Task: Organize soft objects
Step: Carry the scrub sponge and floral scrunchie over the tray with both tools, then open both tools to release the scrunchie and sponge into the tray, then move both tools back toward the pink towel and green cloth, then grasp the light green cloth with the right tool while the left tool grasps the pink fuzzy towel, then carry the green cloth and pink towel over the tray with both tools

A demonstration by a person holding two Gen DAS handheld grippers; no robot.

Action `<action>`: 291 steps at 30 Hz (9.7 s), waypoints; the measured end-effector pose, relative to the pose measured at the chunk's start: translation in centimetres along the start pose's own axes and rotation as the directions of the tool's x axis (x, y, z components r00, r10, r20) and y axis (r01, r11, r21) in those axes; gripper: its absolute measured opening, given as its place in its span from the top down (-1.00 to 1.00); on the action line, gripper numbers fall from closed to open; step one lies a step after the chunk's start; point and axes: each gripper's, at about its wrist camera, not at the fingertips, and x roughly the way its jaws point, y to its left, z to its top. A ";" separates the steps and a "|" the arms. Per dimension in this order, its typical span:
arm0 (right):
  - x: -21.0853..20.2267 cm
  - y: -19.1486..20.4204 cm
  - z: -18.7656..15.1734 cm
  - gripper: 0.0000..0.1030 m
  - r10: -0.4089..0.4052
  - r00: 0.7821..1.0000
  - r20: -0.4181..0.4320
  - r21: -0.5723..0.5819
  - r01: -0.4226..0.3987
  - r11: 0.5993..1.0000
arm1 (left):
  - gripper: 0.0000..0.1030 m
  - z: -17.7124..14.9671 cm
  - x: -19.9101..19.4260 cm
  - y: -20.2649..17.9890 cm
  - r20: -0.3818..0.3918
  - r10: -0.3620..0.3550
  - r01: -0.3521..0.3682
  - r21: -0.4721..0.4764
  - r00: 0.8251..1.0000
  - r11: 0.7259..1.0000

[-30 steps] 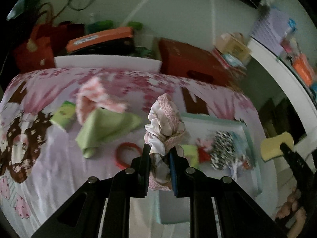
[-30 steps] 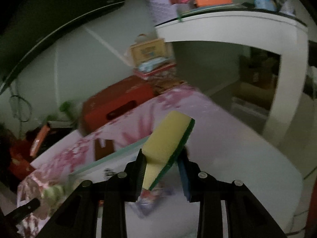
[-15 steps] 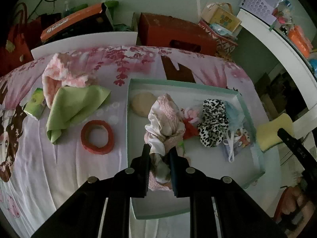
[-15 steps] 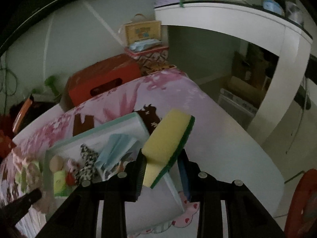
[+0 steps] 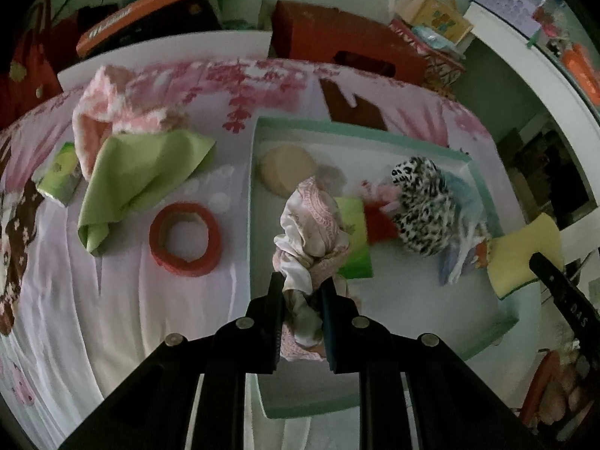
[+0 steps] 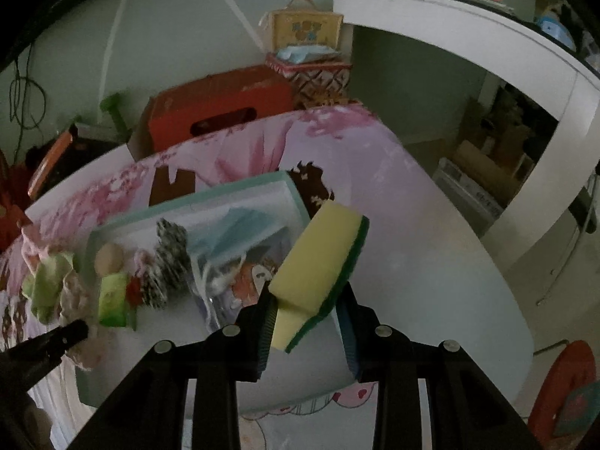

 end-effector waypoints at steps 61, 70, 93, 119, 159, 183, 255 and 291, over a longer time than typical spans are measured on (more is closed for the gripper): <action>0.1 0.1 0.1 -1.00 0.068 0.998 0.017 0.016 -0.068 0.998 | -0.94 1.4 -1.7 3.3 0.091 0.147 -0.140 -0.081 0.985 0.987; 0.0 0.4 0.2 -1.00 0.055 0.998 0.029 0.005 -0.055 0.998 | -0.95 1.4 -1.7 3.3 0.090 0.152 -0.145 -0.076 0.984 0.986; -6.8 8.7 1.2 -1.00 0.298 0.902 0.312 -0.163 -0.258 0.952 | -0.95 1.9 -6.5 6.8 0.180 0.175 -0.152 -0.135 0.968 0.979; -0.8 22.5 -2.2 -1.00 0.542 0.837 0.075 -0.360 -0.484 0.798 | -0.95 1.3 -6.6 17.0 0.168 0.268 -0.185 -0.391 0.949 0.901; 6.2 32.7 -3.8 0.29 0.538 0.829 -0.156 -0.369 -0.554 0.746 | -0.95 5.2 -2.3 23.2 0.157 0.254 -0.162 -0.441 0.954 0.883; 6.3 30.2 -3.0 0.90 0.509 0.842 -0.179 -0.339 -0.538 0.771 | -0.54 6.0 -1.7 18.3 0.241 0.143 -0.074 -0.277 0.960 0.958; -5.5 4.9 3.7 0.92 0.373 0.877 0.302 -0.007 -0.389 0.921 | 0.92 1.0 -14.0 3.7 0.560 0.089 -0.121 0.020 0.824 0.992; 3.6 6.4 2.3 0.86 0.219 0.976 -0.013 -0.014 -0.219 0.976 | 0.66 1.8 -1.0 -3.6 0.207 -0.007 -0.042 0.229 0.978 0.973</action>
